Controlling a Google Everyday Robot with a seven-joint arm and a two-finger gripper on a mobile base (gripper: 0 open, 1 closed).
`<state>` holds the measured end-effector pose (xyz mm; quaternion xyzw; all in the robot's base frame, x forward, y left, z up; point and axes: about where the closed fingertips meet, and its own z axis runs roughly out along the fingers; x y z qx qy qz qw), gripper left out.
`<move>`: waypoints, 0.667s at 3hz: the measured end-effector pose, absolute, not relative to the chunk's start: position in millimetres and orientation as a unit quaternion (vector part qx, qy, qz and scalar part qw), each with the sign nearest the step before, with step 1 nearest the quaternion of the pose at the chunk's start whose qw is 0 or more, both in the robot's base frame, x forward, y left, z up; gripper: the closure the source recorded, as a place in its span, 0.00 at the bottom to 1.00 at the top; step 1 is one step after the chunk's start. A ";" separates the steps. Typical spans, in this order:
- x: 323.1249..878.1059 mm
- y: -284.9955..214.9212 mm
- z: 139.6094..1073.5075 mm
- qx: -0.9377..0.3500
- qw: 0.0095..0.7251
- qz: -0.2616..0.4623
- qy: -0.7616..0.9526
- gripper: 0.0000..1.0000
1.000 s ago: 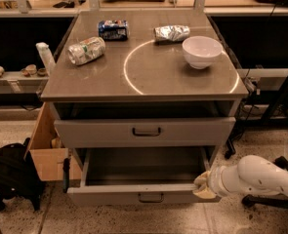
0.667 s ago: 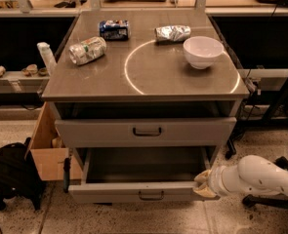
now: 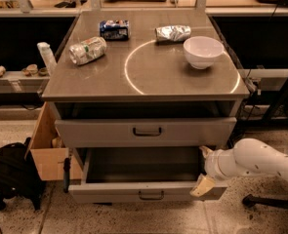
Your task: Open middle drawer
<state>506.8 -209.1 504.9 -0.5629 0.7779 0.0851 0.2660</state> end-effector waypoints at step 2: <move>537.7 -209.3 525.2 -0.560 0.292 0.058 0.773 0.39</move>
Offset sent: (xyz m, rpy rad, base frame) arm 0.0538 -0.0081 0.0213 0.0026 -0.1280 -0.0478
